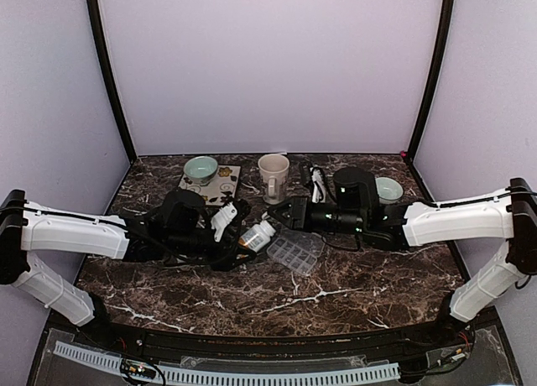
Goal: Sort the pills into containers
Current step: Pick up the lid of the pill bottle from the pill bottle, then pour the pill into the compartment of the pill container.
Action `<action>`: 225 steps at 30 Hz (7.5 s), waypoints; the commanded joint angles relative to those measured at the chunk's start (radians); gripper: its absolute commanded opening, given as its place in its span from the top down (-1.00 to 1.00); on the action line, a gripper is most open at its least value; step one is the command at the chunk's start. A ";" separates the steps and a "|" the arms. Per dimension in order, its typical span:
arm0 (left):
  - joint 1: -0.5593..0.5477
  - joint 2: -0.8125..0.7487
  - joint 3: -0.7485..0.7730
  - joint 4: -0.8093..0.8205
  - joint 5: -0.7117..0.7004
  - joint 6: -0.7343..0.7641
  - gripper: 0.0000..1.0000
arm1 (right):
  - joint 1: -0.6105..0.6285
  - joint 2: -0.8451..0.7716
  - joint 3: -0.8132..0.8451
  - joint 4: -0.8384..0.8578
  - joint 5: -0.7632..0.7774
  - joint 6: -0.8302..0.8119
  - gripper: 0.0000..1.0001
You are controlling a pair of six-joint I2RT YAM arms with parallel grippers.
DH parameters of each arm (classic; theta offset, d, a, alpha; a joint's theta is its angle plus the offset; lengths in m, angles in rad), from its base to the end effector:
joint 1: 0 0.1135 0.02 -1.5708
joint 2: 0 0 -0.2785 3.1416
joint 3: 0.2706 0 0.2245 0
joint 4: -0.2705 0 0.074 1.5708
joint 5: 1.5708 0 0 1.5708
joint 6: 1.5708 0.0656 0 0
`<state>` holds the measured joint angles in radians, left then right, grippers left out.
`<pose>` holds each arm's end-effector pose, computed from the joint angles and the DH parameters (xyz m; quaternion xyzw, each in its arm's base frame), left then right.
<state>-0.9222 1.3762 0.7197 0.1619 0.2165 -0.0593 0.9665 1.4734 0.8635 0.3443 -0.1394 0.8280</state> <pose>0.1674 -0.2441 0.2367 0.4073 0.7522 -0.3220 0.4057 0.1850 0.2839 0.2795 -0.0970 0.7877 0.5080 0.3346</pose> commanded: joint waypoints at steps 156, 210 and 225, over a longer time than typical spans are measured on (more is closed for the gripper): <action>-0.200 0.282 0.193 -0.178 -0.526 0.241 1.00 | -0.115 0.209 -0.193 0.339 -0.152 0.132 0.90; -0.149 0.374 0.385 -0.429 -0.496 0.333 1.00 | -0.145 0.277 -0.198 0.426 -0.185 0.113 0.90; -0.134 0.400 0.418 -0.464 -0.520 0.341 1.00 | -0.148 0.289 -0.177 0.415 -0.190 0.098 0.90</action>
<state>-1.0668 1.7775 1.1004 -0.2729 -0.2893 0.2699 0.8268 1.7504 0.6712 0.7357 -0.3222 0.9432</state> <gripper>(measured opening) 0.519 0.053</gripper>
